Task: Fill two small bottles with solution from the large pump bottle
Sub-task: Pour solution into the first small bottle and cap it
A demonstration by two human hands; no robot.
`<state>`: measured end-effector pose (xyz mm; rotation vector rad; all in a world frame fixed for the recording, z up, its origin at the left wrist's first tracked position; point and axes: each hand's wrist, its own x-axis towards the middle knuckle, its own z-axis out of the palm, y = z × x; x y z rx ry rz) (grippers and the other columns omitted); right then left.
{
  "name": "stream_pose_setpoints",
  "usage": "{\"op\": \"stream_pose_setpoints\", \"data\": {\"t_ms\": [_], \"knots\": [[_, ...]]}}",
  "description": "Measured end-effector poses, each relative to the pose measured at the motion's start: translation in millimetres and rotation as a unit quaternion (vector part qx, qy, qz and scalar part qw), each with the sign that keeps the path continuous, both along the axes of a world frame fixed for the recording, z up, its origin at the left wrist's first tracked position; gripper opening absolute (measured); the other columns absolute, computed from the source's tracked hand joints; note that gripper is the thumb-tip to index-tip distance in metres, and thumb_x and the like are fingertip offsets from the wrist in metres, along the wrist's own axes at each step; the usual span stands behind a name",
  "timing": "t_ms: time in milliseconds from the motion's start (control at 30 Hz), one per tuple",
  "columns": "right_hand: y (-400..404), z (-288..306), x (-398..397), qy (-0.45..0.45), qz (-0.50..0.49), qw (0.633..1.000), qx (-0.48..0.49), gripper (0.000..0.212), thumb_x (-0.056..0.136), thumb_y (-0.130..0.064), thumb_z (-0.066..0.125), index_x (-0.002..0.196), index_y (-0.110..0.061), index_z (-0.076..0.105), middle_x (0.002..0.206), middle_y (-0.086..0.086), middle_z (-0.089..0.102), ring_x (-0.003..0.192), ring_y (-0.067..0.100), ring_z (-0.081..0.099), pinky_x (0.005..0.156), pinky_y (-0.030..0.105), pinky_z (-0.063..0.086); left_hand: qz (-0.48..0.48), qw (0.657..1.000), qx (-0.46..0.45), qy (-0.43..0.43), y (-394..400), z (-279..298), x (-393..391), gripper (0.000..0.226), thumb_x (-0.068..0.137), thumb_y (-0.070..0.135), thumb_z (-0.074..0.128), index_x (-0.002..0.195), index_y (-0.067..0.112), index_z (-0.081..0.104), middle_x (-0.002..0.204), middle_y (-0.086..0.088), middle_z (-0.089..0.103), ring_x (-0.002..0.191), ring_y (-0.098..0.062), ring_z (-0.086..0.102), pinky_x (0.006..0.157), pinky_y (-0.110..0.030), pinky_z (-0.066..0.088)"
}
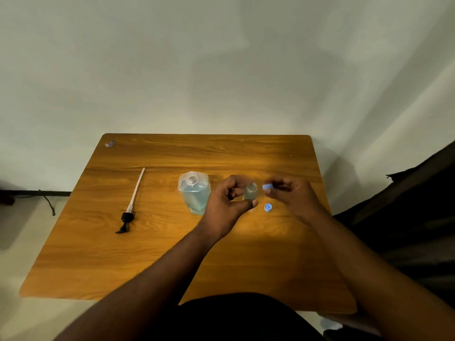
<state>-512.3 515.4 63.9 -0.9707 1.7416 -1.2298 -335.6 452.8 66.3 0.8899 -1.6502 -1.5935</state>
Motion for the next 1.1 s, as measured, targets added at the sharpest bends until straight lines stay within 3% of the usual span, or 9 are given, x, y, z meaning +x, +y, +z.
{"op": "stream_pose_setpoints", "data": {"t_ms": [200,333,433,600,900,1033,1100], "knots": [[-5.1,74.7,10.7,0.046,0.043,0.985,-0.159,0.032,0.072,0.0,0.076,0.092,-0.025,0.07,0.086,-0.017,0.073,0.086,0.003,0.069,0.071,0.012,0.053,-0.008,1.0,-0.02,0.012,-14.7,14.6,2.6,0.037,0.072,-0.011,0.077,0.104,0.005,0.064,0.103,-0.009,0.07,0.097,-0.031,0.068,0.09,-0.046,0.056],[-10.1,86.7,15.4,0.125,0.078,0.977,-0.154,0.037,0.073,-0.001,0.076,0.101,-0.022,0.067,0.099,-0.001,0.07,0.093,0.013,0.069,0.084,0.03,0.057,-0.014,0.999,-0.027,0.009,-18.5,20.7,3.1,0.041,0.073,-0.01,0.077,0.108,0.007,0.066,0.104,-0.008,0.072,0.098,-0.023,0.07,0.09,-0.038,0.057],[-11.6,90.4,17.7,0.196,0.122,0.964,-0.135,0.045,0.076,0.0,0.073,0.116,-0.017,0.063,0.103,-0.003,0.063,0.099,0.016,0.064,0.087,0.033,0.056,-0.027,0.999,-0.04,0.002,-19.5,25.2,6.4,0.044,0.074,-0.008,0.077,0.113,0.008,0.066,0.107,-0.006,0.073,0.1,-0.018,0.07,0.089,-0.031,0.057],[-13.6,100.7,20.3,0.281,0.164,0.937,-0.125,0.037,0.077,0.0,0.073,0.112,-0.011,0.067,0.103,-0.002,0.061,0.097,0.015,0.062,0.083,0.03,0.056,-0.041,0.998,-0.05,-0.011,-21.6,28.9,11.3,0.048,0.075,-0.008,0.076,0.119,0.006,0.065,0.111,-0.006,0.072,0.102,-0.013,0.069,0.088,-0.027,0.056],[-16.7,112.6,16.7,0.309,0.223,0.92,-0.089,0.033,0.075,-0.006,0.076,0.106,-0.015,0.071,0.101,-0.003,0.068,0.096,0.008,0.063,0.082,0.029,0.055,-0.051,0.996,-0.076,-0.01,-19.2,35.2,11.3,0.049,0.075,-0.006,0.076,0.121,0.009,0.066,0.111,0.005,0.072,0.101,-0.006,0.068,0.087,-0.021,0.055],[-20.5,114.8,18.9,0.367,0.213,0.903,-0.07,0.023,0.074,-0.02,0.079,0.095,-0.015,0.072,0.089,-0.002,0.067,0.08,0.01,0.061,0.07,0.03,0.054,-0.046,0.995,-0.092,-0.016,-17.6,34.7,9.0,0.049,0.075,-0.006,0.077,0.119,0.013,0.067,0.11,0.008,0.071,0.101,-0.004,0.068,0.087,-0.021,0.054],[-23.7,115.5,21.5,0.412,0.195,0.889,-0.039,0.026,0.074,-0.038,0.077,0.081,-0.014,0.07,0.077,0.0,0.065,0.069,0.013,0.057,0.06,0.029,0.049,-0.049,0.994,-0.092,-0.02,-17.7,34.6,8.2,0.049,0.076,-0.004,0.077,0.121,0.013,0.067,0.111,0.008,0.071,0.102,-0.003,0.068,0.086,-0.021,0.055]]}}
